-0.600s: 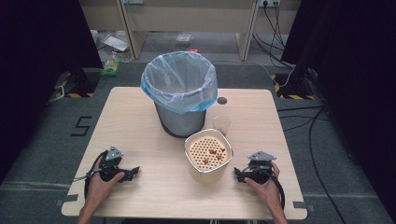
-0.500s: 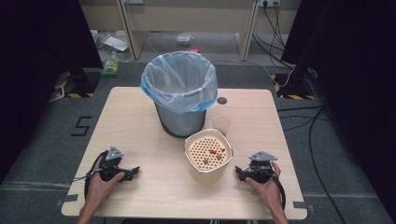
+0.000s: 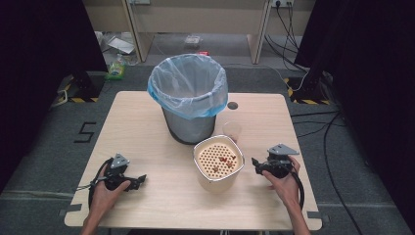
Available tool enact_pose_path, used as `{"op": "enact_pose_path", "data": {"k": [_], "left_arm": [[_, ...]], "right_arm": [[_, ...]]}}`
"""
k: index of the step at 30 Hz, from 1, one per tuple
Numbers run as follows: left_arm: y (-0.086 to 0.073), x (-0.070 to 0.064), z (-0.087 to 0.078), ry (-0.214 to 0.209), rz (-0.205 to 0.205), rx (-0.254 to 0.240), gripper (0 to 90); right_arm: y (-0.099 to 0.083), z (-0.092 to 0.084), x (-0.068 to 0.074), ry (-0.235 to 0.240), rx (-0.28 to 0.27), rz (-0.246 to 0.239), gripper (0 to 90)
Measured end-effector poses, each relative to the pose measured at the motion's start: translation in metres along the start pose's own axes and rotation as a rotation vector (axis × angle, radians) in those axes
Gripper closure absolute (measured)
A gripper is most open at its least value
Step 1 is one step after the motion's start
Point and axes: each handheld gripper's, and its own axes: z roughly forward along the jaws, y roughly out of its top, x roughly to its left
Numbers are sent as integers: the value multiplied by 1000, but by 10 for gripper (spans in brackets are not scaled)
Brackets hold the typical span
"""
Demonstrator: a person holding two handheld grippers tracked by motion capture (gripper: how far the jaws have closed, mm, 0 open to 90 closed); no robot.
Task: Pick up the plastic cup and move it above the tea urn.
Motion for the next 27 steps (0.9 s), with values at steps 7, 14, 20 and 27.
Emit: {"op": "enact_pose_path", "data": {"k": [7, 14, 20, 27], "left_arm": [[0, 0, 0, 0, 1, 1, 0], [0, 0, 0, 0, 1, 1, 0], [0, 0, 0, 0, 1, 1, 0], [0, 0, 0, 0, 1, 1, 0]], "right_arm": [[34, -1, -13, 16, -42, 19, 325], [64, 8, -14, 41, -39, 9, 384], [86, 19, -8, 67, -30, -4, 430], [103, 38, 0, 86, 1, -31, 484]]}}
